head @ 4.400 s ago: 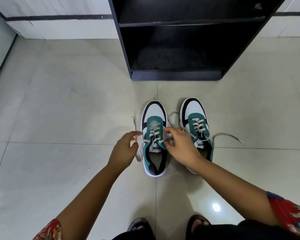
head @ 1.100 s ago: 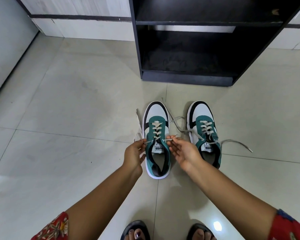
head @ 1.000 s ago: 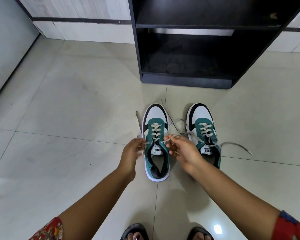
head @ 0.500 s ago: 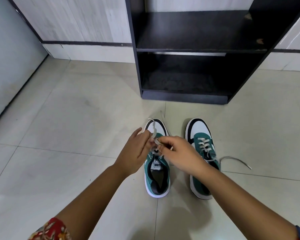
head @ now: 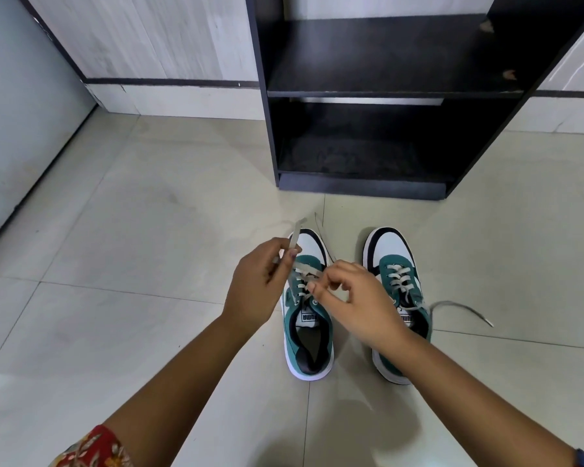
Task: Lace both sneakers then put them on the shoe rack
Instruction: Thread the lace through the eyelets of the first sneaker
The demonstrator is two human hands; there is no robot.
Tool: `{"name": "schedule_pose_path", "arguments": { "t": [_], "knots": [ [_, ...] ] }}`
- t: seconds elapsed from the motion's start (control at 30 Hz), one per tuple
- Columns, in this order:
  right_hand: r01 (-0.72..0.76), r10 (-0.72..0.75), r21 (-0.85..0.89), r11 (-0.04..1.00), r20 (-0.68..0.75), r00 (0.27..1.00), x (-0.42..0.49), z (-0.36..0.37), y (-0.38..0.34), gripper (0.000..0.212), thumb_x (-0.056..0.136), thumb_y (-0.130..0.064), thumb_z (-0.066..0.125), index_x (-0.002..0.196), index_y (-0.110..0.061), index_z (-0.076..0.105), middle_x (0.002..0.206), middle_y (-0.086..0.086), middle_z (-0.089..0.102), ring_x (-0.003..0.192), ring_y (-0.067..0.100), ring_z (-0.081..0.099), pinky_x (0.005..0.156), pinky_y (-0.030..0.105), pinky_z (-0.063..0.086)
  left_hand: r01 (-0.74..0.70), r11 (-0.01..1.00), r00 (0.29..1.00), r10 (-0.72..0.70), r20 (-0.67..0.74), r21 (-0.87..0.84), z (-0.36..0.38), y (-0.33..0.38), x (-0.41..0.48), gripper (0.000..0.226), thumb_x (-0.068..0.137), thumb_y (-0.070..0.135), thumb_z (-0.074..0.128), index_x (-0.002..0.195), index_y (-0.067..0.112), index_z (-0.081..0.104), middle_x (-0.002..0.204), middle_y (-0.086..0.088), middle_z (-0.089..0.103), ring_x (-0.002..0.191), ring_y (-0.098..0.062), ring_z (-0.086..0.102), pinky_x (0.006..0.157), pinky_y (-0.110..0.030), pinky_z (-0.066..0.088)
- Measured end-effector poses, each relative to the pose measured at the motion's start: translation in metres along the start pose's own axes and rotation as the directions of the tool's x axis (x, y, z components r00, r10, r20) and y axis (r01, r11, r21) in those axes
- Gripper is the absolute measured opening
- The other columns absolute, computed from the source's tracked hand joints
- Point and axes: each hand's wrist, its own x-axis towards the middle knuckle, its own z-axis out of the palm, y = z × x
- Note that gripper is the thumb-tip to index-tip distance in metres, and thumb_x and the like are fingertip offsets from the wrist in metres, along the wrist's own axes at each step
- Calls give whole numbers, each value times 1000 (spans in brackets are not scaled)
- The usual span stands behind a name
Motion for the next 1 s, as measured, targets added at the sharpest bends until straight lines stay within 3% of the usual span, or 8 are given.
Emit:
{"name": "schedule_pose_path", "arguments": {
  "t": [0.1,0.2,0.3,0.4,0.57,0.73,0.87,1.0],
  "knots": [
    [71,-85,-255,964,-46,995,-3,6,-1,24,88,-33,51,104,-25,67,91,-5,61,94,16,53,80,33,47,118,966,993,-116,-23,230,-2,6,1,24,93,33,48,81,19,63,53,13,48,53,-3,49,48,-14,29],
    [93,-133,-441,893,-62,989,-7,16,-1,42,89,-30,40,129,-27,49,100,0,59,93,24,56,79,42,51,227,946,965,-250,76,229,-5,8,5,35,91,32,48,61,14,56,43,2,40,46,-12,38,47,-26,24],
    [66,-76,-339,939,-18,997,-9,24,-3,50,92,-26,40,140,-31,33,105,3,53,95,23,53,83,39,47,238,958,936,-271,227,160,-9,15,8,38,89,26,45,60,2,50,47,-5,46,46,-14,33,50,-28,26],
    [26,-29,-109,994,-28,999,-4,23,-6,28,91,-28,50,118,-28,55,97,0,52,90,19,55,79,39,49,180,974,944,-210,255,138,-11,20,8,36,88,25,46,60,2,48,58,-20,51,49,-18,36,51,-30,29],
    [-121,146,198,973,-115,983,3,1,-5,19,86,-24,60,68,-18,62,114,-6,49,111,14,52,95,26,41,193,977,979,-197,40,94,-22,13,5,44,91,38,49,62,5,55,41,4,48,41,-11,36,47,-24,26],
    [-210,312,475,854,-146,939,9,-36,1,38,86,-12,61,66,19,51,63,10,60,54,5,58,66,28,47,257,966,953,-247,-174,38,-28,-8,-2,41,84,35,61,57,10,43,45,1,35,47,-14,29,50,-28,28],
    [-303,305,50,952,-252,918,3,-47,2,46,75,-18,64,45,-14,29,41,-3,29,42,14,27,48,27,26,290,929,930,-331,-162,-232,-31,-24,-7,39,78,20,70,55,9,41,42,8,36,46,-9,28,47,-15,28],
    [-358,281,-560,747,-223,934,-1,-59,4,25,70,-20,58,55,-14,39,57,4,47,57,28,43,47,26,23,406,913,910,-408,-77,-38,-36,-43,-15,30,74,17,69,56,17,44,42,13,47,41,-6,42,41,-9,31]
  ]
}}
